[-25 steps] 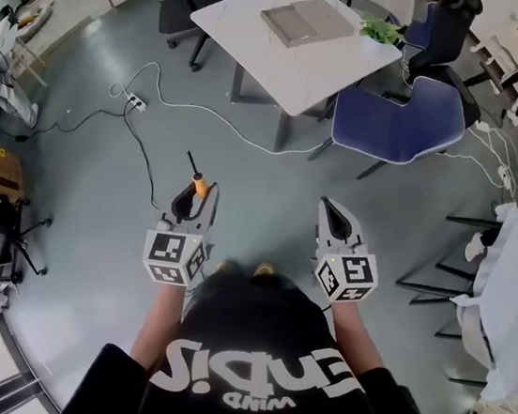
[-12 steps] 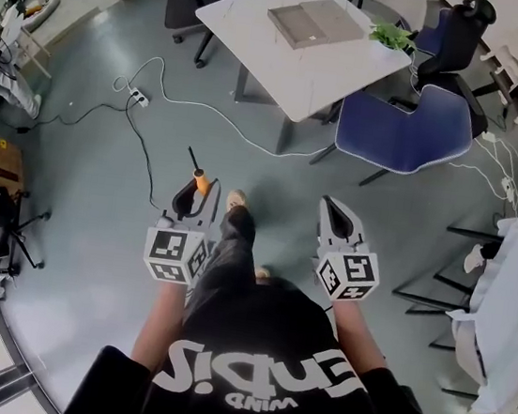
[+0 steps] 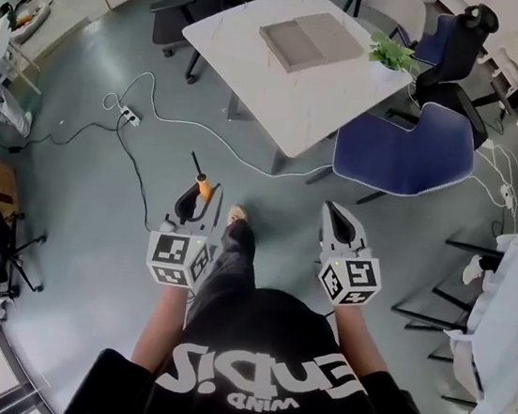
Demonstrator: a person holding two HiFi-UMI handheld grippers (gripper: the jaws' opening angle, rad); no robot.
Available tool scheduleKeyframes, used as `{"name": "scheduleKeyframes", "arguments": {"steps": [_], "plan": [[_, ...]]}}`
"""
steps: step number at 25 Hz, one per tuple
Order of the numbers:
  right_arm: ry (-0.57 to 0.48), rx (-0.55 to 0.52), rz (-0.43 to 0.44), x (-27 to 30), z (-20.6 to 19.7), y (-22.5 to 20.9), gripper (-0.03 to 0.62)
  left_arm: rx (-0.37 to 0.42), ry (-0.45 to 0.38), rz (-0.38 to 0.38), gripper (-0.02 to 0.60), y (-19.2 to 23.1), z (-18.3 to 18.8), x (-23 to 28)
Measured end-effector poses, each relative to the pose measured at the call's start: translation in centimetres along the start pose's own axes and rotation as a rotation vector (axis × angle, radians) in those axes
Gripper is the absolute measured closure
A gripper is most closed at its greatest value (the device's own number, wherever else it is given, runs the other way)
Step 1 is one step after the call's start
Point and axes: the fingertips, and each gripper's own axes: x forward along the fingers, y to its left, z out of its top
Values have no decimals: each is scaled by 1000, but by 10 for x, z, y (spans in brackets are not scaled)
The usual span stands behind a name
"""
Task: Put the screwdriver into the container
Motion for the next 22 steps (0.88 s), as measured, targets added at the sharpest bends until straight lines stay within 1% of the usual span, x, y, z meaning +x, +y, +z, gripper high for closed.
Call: {"name": "scheduleKeyframes", "arguments": {"steps": [5, 15, 18, 22], "plan": [[6, 10, -6, 60, 15, -15, 582, 8, 6, -21, 449, 32, 22, 56], [-6, 35, -46, 183, 61, -35, 582, 30, 20, -85, 449, 105, 72, 162], [-11, 42, -68, 211, 72, -40, 582, 37, 20, -115, 449, 122, 85, 188], [-17, 47, -100, 234, 84, -52, 582, 41, 21, -161, 449, 133, 98, 221]]}}
